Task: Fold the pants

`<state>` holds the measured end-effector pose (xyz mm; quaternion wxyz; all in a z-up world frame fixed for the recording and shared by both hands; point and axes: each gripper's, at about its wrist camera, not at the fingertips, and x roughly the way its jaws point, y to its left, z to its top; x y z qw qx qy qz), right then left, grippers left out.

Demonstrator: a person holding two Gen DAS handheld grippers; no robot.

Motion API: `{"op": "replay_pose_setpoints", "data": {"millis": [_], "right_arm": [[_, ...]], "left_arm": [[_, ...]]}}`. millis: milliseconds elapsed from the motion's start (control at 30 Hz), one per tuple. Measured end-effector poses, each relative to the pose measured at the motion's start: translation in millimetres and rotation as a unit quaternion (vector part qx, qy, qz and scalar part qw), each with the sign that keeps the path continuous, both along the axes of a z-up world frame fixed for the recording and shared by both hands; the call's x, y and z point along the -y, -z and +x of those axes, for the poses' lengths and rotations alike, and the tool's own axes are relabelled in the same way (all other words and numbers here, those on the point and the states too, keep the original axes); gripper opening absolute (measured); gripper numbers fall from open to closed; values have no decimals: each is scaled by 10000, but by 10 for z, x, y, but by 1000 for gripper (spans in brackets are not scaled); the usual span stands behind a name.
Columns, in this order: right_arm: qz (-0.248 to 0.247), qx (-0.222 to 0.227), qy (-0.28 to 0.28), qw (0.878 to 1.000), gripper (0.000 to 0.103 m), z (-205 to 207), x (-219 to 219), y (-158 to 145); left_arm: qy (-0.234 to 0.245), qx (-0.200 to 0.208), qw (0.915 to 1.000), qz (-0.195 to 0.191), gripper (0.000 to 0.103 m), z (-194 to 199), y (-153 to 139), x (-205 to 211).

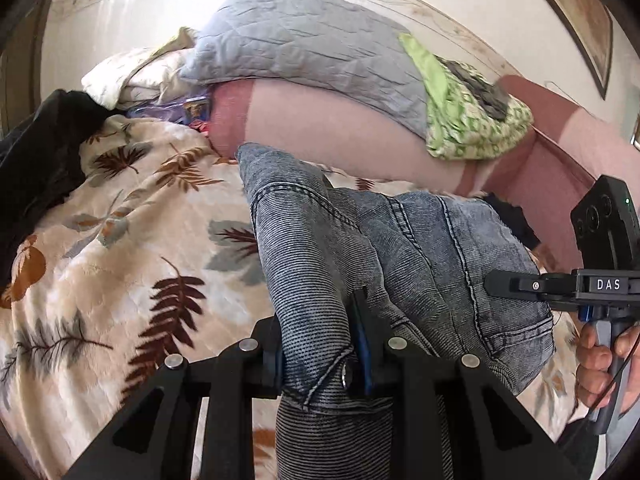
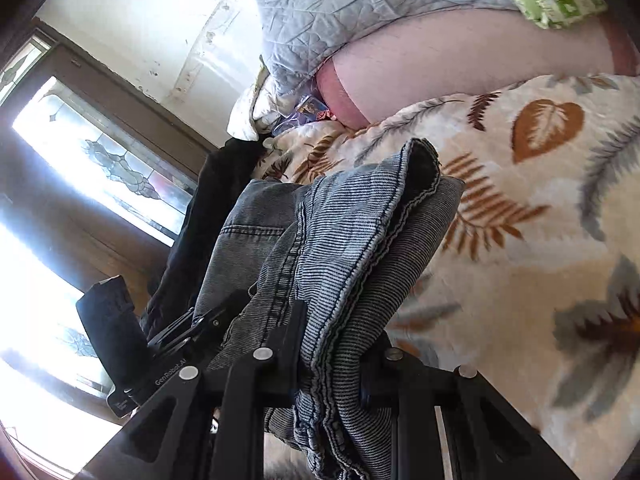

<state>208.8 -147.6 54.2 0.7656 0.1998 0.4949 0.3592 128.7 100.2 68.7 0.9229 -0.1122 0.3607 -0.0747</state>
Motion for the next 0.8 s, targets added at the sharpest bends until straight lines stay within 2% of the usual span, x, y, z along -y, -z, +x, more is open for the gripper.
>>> {"op": "replay_pose_setpoints", "data": {"millis": [100,167,200,233,267,300,333,400,467,533,600,667,700,733,767,800], "right_arm": [[-121,-85,32,9999,21,134,-110,271],[-237,-260,67,9994,25,197,-140,533],[-382,-467,140,9981,27,226,-144,706],[-742,-638,227,9949,32,239,-156,885],[-1088,-635,287,9916,46,218,-153,972],[-1207,-556,299,9907,55,177,-126,985],[-1247,-444,282,9908,55,132,-95,958],[-1400,-91,365,9894,55,14,-6,776],[-1528,293,568,9862,55,-113,89,519],[-1325,533,615,9878,57,-232,125,329],[-1238,672,387,9893,62,-315,28,274],[-1658,737,76,9834,62,-419,-134,423],[-2049,520,-82,9774,62,-427,-213,629],[-2458,104,-232,9690,62,-409,-255,906],[-2383,139,-141,9710,63,-427,-209,974],[-2361,214,-72,9715,65,-435,-188,924]], "left_arm": [[-81,-227,9997,31,30,145,289,-60],[-211,-456,9987,81,35,223,509,-81],[-321,-687,9970,155,41,269,654,-85],[-430,-970,9939,304,49,298,775,-78],[-488,-1116,9917,409,54,297,833,-74],[-547,-1031,9923,425,66,252,769,-88],[-605,-989,9923,428,73,210,688,-110],[-740,-730,9941,304,77,59,476,-174],[-898,-562,9934,446,81,-79,331,-183],[-925,-353,9934,578,81,-241,236,-142],[-828,-376,9932,729,83,-279,265,-65],[-605,-825,9876,1193,84,-216,485,74],[-511,-1244,9788,1546,84,-161,703,153],[-533,-1294,9761,1663,84,-160,786,180],[-571,-1083,9801,1560,84,-194,761,180],[-599,-1047,9813,1499,84,-217,719,169]]}}
